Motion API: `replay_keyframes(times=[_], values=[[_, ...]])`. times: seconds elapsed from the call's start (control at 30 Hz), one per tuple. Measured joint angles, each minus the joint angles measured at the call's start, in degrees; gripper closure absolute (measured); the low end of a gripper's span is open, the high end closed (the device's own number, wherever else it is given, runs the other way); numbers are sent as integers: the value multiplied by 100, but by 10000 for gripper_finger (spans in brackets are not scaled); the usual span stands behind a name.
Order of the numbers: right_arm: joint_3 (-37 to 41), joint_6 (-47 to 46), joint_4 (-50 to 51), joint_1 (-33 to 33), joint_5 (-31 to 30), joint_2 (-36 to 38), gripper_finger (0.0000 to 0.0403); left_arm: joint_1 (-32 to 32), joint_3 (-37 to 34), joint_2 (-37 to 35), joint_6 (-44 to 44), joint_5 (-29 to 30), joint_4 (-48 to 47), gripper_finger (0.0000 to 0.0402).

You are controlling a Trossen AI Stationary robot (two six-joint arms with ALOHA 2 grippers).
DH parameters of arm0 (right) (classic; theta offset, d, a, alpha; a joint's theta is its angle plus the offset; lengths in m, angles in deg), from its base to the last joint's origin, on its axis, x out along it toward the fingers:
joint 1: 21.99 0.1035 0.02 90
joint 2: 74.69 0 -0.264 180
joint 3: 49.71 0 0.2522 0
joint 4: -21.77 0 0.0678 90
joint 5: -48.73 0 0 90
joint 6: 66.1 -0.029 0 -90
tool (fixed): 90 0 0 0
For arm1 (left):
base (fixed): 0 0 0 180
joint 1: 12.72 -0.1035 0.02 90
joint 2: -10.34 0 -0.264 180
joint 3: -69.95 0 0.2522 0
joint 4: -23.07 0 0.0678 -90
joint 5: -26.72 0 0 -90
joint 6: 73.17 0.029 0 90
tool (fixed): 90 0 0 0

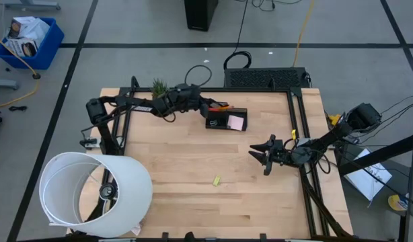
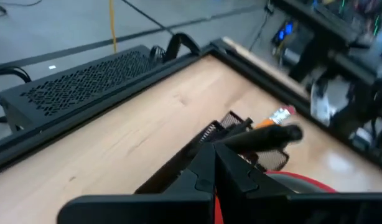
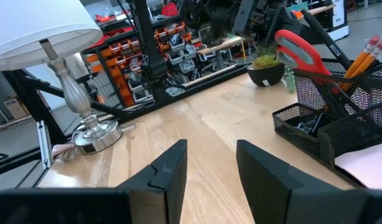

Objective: Pick and place office supplies into organizer
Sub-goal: Put the black pen into the desk organizer

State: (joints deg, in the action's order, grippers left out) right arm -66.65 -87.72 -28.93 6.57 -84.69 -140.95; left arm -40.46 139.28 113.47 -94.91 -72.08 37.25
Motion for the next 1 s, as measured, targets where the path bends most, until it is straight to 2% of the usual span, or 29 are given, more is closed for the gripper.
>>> replay_keyframes(times=[0.2,0.43,0.77,1.0], values=[[1,0,1,0,0,0,271,245,671,0,858,165,-1286,401],[1,0,0,-1,0,0,271,481,1114,0,1568,479,-1938,401],[1,0,1,-1,0,0,271,506,1196,-83,1303,455,-2595,401],[0,0,1,-1,0,-2,271,513,1180,-556,1463,383,-2973,386]])
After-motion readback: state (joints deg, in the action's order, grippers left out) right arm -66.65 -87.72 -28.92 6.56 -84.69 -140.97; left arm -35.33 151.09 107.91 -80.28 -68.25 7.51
